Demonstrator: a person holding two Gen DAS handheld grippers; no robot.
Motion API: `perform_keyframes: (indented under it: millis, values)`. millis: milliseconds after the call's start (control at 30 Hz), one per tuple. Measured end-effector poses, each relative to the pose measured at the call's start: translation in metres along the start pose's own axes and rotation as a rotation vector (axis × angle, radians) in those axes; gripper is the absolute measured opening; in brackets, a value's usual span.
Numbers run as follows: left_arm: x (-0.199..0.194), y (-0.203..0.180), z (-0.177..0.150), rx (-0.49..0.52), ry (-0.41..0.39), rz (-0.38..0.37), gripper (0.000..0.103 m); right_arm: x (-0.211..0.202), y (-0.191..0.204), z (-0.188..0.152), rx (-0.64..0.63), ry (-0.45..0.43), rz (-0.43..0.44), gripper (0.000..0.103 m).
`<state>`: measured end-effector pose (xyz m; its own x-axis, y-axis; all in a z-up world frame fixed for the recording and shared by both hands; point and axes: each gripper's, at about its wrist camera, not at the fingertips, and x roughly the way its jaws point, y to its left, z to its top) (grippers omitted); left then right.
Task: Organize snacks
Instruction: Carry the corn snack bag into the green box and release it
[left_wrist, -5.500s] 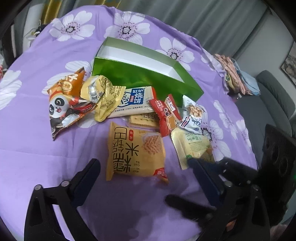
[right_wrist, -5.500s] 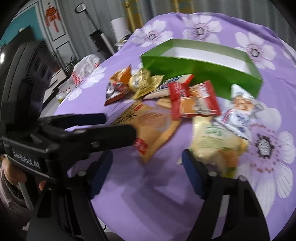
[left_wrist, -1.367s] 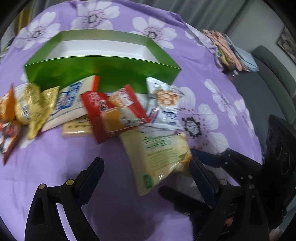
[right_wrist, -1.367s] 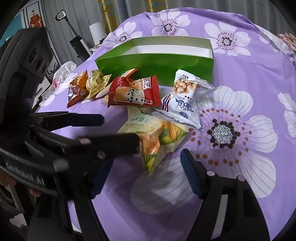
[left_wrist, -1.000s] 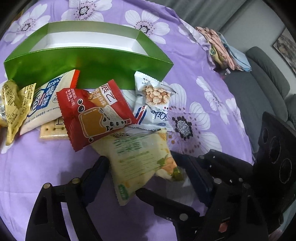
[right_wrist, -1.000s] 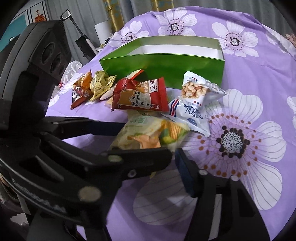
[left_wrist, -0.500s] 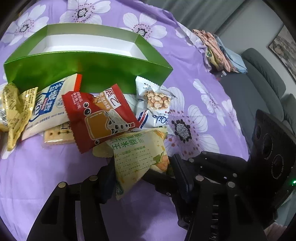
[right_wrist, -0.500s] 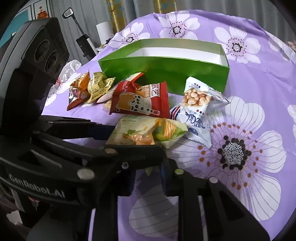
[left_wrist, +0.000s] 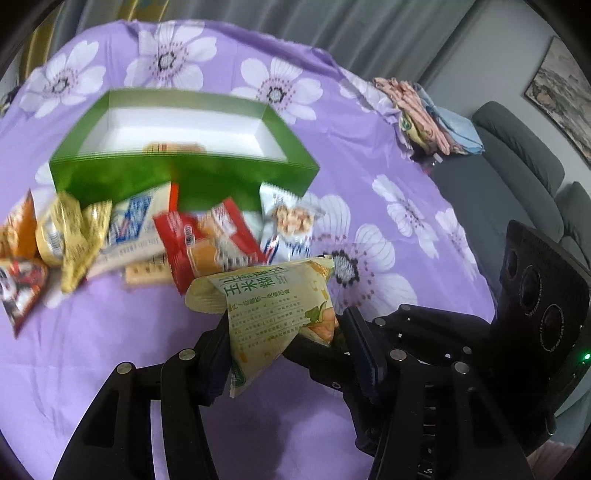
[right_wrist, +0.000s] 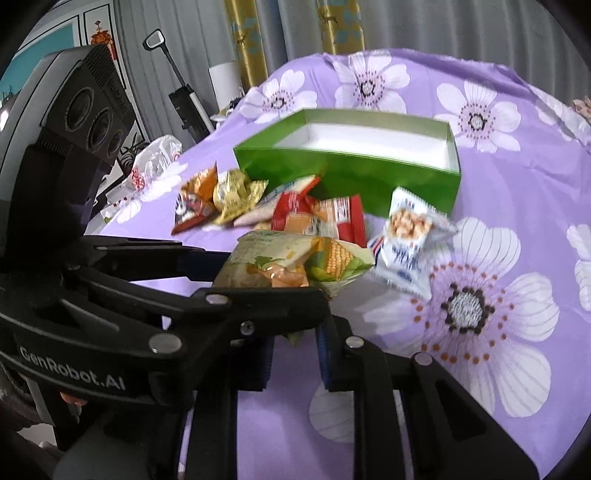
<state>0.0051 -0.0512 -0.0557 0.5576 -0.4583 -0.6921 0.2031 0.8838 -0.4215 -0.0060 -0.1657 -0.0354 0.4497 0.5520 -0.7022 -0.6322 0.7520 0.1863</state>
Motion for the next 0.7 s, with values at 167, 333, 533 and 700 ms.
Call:
perform_keyframes:
  millis: [167,333,533,700]
  values:
    - [-0.009,0.0,0.025,0.013,-0.061,0.017,0.056,-0.002,-0.004,0.026,-0.019,-0.061,0.001,0.02]
    - [-0.01,0.005,0.059,0.035,-0.115,0.034,0.057,0.006,-0.012,0.06,-0.032,-0.1,-0.015,0.021]
    - [0.0,0.025,0.105,0.025,-0.147,0.034,0.057,0.028,-0.033,0.104,-0.021,-0.117,-0.028,0.021]
    - [0.016,0.041,0.133,0.015,-0.155,0.045,0.057,0.049,-0.047,0.124,-0.018,-0.121,-0.031,0.021]
